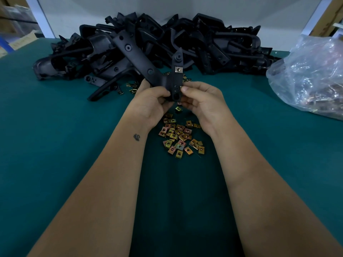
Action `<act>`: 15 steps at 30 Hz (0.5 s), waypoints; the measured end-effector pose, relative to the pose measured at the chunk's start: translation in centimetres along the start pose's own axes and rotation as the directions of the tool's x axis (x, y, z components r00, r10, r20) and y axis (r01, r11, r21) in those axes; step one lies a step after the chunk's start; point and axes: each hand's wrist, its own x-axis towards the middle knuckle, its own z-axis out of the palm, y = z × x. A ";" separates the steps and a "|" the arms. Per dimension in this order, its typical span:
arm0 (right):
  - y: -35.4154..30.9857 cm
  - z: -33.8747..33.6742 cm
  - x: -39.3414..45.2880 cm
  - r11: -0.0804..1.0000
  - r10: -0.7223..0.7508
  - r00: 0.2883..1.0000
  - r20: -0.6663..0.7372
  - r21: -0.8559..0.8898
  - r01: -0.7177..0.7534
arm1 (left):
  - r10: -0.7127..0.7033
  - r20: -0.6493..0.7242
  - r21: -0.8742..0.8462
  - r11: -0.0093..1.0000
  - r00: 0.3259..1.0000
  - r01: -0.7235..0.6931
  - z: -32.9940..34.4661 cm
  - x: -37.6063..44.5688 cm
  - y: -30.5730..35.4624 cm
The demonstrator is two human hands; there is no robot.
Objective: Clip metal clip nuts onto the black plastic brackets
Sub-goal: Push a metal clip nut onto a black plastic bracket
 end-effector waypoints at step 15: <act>-0.5 -0.5 -0.2 0.981 0.039 0.998 0.039 0.187 -0.046 | 0.060 0.185 0.118 0.990 0.981 -0.083 0.4 -0.8 -0.1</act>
